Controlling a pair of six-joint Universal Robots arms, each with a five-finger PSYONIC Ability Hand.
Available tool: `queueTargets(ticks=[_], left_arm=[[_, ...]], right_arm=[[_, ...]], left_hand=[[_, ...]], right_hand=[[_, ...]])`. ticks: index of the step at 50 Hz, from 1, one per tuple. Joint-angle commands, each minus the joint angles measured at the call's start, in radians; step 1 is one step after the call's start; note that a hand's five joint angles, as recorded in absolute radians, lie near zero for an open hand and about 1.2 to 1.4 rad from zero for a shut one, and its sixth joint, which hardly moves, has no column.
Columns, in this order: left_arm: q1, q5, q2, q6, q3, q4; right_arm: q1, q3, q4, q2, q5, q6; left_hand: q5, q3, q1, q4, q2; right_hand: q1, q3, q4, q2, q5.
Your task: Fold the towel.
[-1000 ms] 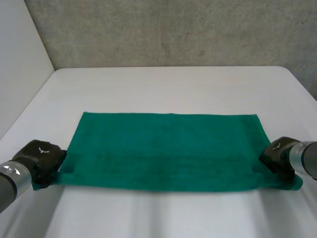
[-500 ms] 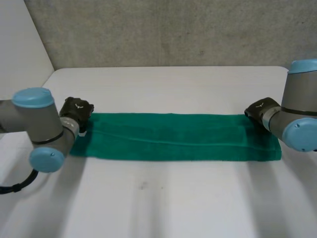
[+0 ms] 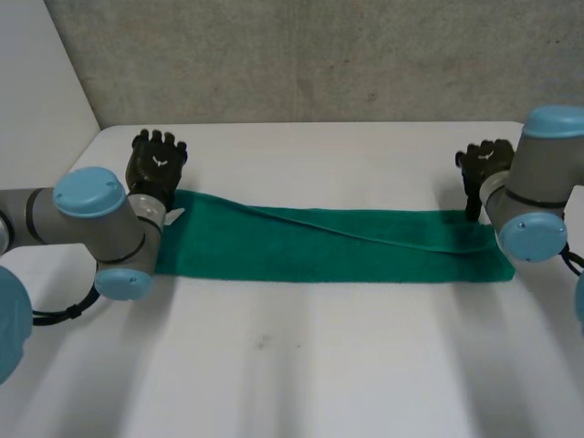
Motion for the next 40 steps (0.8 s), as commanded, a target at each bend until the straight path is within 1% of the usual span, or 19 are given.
queueTargets(ticks=[1, 5, 7, 8, 9, 10, 11, 12, 13, 15, 16, 20, 22, 27, 32, 34, 35, 38, 40], left_arm=[[-0.004, -0.002, 0.098, -0.004, -0.081, 0.036], [-0.002, -0.004, 0.147, -0.007, -0.131, 0.031], [-0.002, -0.004, 0.167, -0.007, -0.157, 0.030], [-0.002, -0.004, 0.176, -0.007, -0.170, 0.030], [-0.001, -0.004, 0.185, -0.009, -0.183, 0.030], [0.001, -0.004, 0.201, -0.010, -0.208, 0.030], [0.002, -0.004, 0.208, -0.010, -0.222, 0.030], [0.004, -0.004, 0.222, -0.010, -0.246, 0.030], [0.004, -0.004, 0.228, -0.009, -0.257, 0.030], [0.005, -0.004, 0.238, -0.009, -0.277, 0.030], [0.005, -0.004, 0.244, -0.010, -0.291, 0.030], [0.008, -0.002, 0.250, -0.010, -0.312, 0.030], [0.009, -0.004, 0.250, -0.010, -0.317, 0.030], [0.007, -0.004, 0.247, -0.010, -0.319, 0.030], [0.007, -0.002, 0.247, -0.010, -0.325, 0.030], [0.007, -0.004, 0.247, -0.012, -0.325, 0.030], [0.007, -0.004, 0.247, -0.012, -0.325, 0.030], [0.009, -0.004, 0.250, -0.012, -0.326, 0.030], [0.010, -0.004, 0.252, -0.012, -0.326, 0.030]], right_arm=[[-0.010, 0.172, 0.005, -0.203, -0.048, 0.131], [-0.010, 0.290, 0.018, -0.300, -0.113, 0.125], [-0.012, 0.336, 0.028, -0.334, -0.137, 0.124], [-0.010, 0.379, 0.042, -0.363, -0.157, 0.124], [-0.010, 0.379, 0.042, -0.363, -0.157, 0.124], [-0.012, 0.398, 0.051, -0.372, -0.167, 0.122], [-0.013, 0.425, 0.076, -0.383, -0.180, 0.121], [-0.013, 0.435, 0.094, -0.386, -0.187, 0.121], [-0.013, 0.447, 0.132, -0.385, -0.191, 0.116], [-0.015, 0.452, 0.174, -0.382, -0.193, 0.099], [-0.021, 0.453, 0.211, -0.380, -0.193, 0.078], [-0.046, 0.449, 0.258, -0.345, -0.191, 0.036], [-0.047, 0.442, 0.260, -0.313, -0.182, 0.026], [-0.050, 0.389, 0.256, -0.242, -0.182, 0.010], [-0.062, 0.314, 0.220, -0.182, -0.179, 0.015], [-0.070, 0.292, 0.219, -0.171, -0.171, 0.016], [-0.072, 0.272, 0.217, -0.162, -0.168, 0.021], [-0.070, 0.255, 0.205, -0.159, -0.151, 0.030], [-0.072, 0.245, 0.153, -0.161, -0.133, 0.071]], left_hand=[[-0.011, -0.021, -0.013, -0.012, -0.014], [0.001, -0.010, -0.001, 0.000, -0.002], [0.001, -0.010, -0.001, 0.000, -0.002], [0.004, -0.007, 0.002, 0.003, 0.001], [0.004, -0.007, 0.002, 0.003, 0.001], [0.004, -0.007, 0.002, 0.003, 0.001], [0.004, -0.007, 0.002, 0.003, 0.001], [0.007, -0.004, 0.005, 0.006, 0.004], [0.007, -0.004, 0.005, 0.006, 0.004], [0.004, -0.007, 0.002, 0.003, 0.001], [0.004, -0.007, 0.002, 0.003, 0.001], [0.004, -0.007, 0.002, 0.003, 0.001], [0.004, -0.007, 0.002, 0.003, 0.001], [0.001, -0.010, -0.001, 0.000, -0.002], [0.001, -0.010, -0.001, 0.000, -0.002], [0.001, -0.010, -0.001, 0.000, -0.002], [0.001, -0.010, -0.001, 0.000, -0.002], [0.001, -0.010, -0.001, 0.000, -0.002], [0.001, -0.010, -0.001, 0.000, -0.002]], right_hand=[[0.011, 0.000, -0.017, -0.016, -0.026], [0.084, 0.073, 0.056, 0.057, 0.048], [0.216, 0.205, 0.187, 0.189, 0.179], [0.374, 0.362, 0.345, 0.347, 0.337], [0.375, 0.364, 0.347, 0.348, 0.339], [0.430, 0.419, 0.402, 0.403, 0.394], [0.539, 0.527, 0.510, 0.511, 0.502], [0.598, 0.587, 0.569, 0.571, 0.561], [0.680, 0.669, 0.651, 0.653, 0.643], [0.762, 0.751, 0.734, 0.735, 0.726], [0.862, 0.850, 0.833, 0.835, 0.825], [1.032, 1.021, 1.004, 1.005, 0.996], [1.071, 1.060, 1.042, 1.044, 1.034], [1.077, 1.066, 1.048, 1.050, 1.040], [1.030, 1.019, 1.002, 1.003, 0.994], [0.910, 0.899, 0.882, 0.883, 0.874], [0.581, 0.570, 0.553, 0.554, 0.545], [-0.028, -0.040, -0.057, -0.055, -0.065], [-0.028, -0.040, -0.057, -0.055, -0.065]])
